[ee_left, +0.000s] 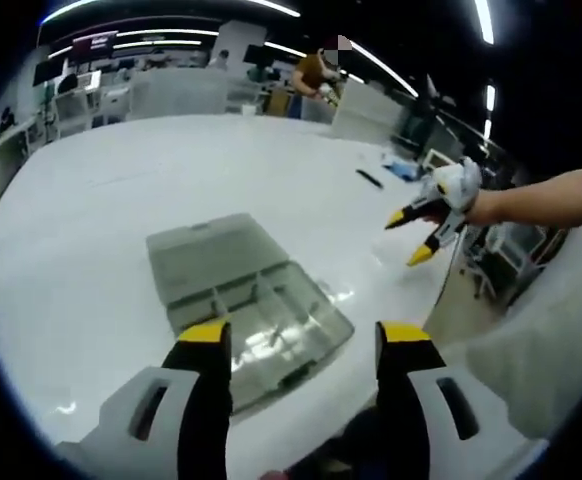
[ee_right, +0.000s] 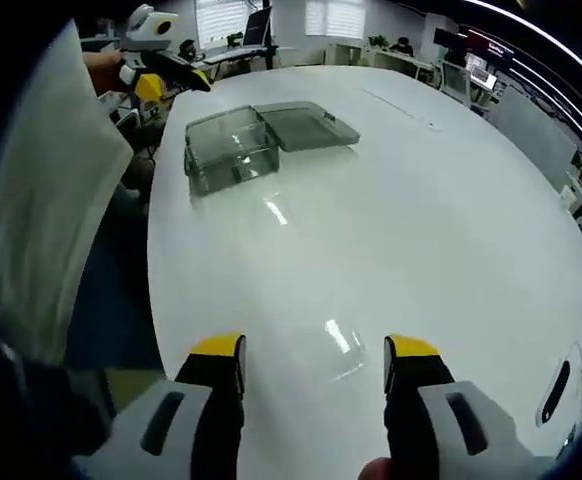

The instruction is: Insert the divider into the dual guide fixture by aligning both edges with the guide slots and pushing it downward to the bottom, including one-sided entry, uneven engagement, binding, and posture correction.

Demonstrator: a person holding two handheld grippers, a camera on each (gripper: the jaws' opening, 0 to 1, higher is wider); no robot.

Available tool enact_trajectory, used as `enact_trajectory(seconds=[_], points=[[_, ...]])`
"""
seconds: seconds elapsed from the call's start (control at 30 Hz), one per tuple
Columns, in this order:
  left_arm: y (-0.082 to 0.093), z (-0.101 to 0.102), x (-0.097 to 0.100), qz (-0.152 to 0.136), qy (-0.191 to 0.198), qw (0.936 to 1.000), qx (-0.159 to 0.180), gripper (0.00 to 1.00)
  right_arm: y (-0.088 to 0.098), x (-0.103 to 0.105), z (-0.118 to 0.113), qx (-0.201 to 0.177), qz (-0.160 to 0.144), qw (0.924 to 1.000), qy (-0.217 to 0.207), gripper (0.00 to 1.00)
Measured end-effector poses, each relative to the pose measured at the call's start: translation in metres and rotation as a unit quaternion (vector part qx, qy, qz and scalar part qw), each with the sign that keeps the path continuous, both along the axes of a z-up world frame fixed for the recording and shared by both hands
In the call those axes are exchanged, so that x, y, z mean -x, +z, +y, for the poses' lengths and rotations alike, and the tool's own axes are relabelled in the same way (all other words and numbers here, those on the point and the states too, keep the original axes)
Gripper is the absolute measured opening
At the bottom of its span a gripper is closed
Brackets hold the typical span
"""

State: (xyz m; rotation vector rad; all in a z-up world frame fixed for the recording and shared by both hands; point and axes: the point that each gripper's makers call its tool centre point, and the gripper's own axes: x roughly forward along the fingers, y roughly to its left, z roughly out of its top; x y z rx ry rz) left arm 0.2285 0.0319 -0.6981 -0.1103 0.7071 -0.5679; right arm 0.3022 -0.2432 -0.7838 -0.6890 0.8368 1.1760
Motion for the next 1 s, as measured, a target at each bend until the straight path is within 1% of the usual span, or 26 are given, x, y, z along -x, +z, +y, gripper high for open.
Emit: enact_trajectory(seconds=[0.23, 0.37, 0.5, 0.8, 0.87, 0.93, 1.0], points=[[0.000, 0.002, 0.001, 0.001, 0.003, 1.0000, -0.005, 0.55, -0.009, -0.003, -0.003, 0.018, 0.001, 0.9994, 0.028, 0.48], [0.001, 0.002, 0.002, 0.001, 0.006, 1.0000, -0.007, 0.55, -0.011, -0.004, -0.004, 0.027, 0.000, 0.9987, 0.044, 0.46], [0.002, 0.002, 0.001, 0.001, 0.008, 0.9999, -0.010, 0.55, -0.017, -0.004, -0.006, 0.037, 0.003, 0.9973, 0.063, 0.45], [0.000, -0.003, 0.003, 0.005, 0.011, 0.9999, -0.012, 0.55, -0.024, -0.008, -0.006, 0.053, 0.002, 0.9936, 0.100, 0.41], [-0.001, -0.003, 0.003, 0.006, 0.011, 0.9998, -0.013, 0.55, -0.024, -0.005, -0.005, 0.053, 0.005, 0.9928, 0.108, 0.40], [-0.001, -0.004, 0.004, 0.007, 0.012, 0.9998, -0.013, 0.55, -0.026, -0.006, -0.006, 0.060, 0.003, 0.9909, 0.120, 0.39], [-0.001, -0.004, 0.005, 0.007, 0.015, 0.9998, -0.014, 0.55, -0.026, -0.004, -0.005, 0.059, 0.005, 0.9906, 0.123, 0.39]])
